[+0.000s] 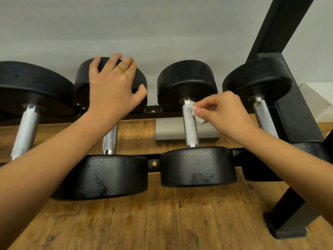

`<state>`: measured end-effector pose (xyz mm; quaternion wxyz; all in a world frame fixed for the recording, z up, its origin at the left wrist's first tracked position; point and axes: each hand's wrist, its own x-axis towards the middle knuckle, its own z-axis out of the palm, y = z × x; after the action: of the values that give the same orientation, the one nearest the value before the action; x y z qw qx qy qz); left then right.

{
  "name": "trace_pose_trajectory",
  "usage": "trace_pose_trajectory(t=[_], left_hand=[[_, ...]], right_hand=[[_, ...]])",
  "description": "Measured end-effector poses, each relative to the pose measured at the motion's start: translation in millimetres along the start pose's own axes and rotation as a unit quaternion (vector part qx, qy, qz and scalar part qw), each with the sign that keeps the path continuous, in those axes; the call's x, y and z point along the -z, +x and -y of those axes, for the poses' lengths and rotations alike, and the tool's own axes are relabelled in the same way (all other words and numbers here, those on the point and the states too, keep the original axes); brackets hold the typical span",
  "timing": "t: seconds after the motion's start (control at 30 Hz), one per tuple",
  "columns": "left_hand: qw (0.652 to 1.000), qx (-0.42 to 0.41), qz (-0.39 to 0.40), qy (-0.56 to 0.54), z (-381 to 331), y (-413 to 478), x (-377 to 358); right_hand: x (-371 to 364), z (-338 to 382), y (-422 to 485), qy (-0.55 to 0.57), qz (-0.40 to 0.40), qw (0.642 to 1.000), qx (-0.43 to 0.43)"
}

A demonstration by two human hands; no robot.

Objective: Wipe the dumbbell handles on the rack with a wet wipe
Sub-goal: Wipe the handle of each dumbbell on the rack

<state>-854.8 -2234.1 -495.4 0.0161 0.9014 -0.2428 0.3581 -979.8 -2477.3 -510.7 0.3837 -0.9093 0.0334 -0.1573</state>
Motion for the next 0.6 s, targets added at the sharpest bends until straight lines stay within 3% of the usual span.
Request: trace_pose_trajectory(t=[0.13, 0.47, 0.6], left_hand=[[1.0, -0.001, -0.003, 0.001, 1, 0, -1], [1.0, -0.001, -0.008, -0.007, 1, 2, -3], [1.0, -0.001, -0.003, -0.001, 1, 2, -2]], right_hand=[[-11, 1, 15, -0.051, -0.075, 0.996, 0.02], [-12, -14, 5, -0.136, -0.004, 0.989, 0.059], [-13, -14, 10, -0.124, -0.029, 0.989, 0.081]])
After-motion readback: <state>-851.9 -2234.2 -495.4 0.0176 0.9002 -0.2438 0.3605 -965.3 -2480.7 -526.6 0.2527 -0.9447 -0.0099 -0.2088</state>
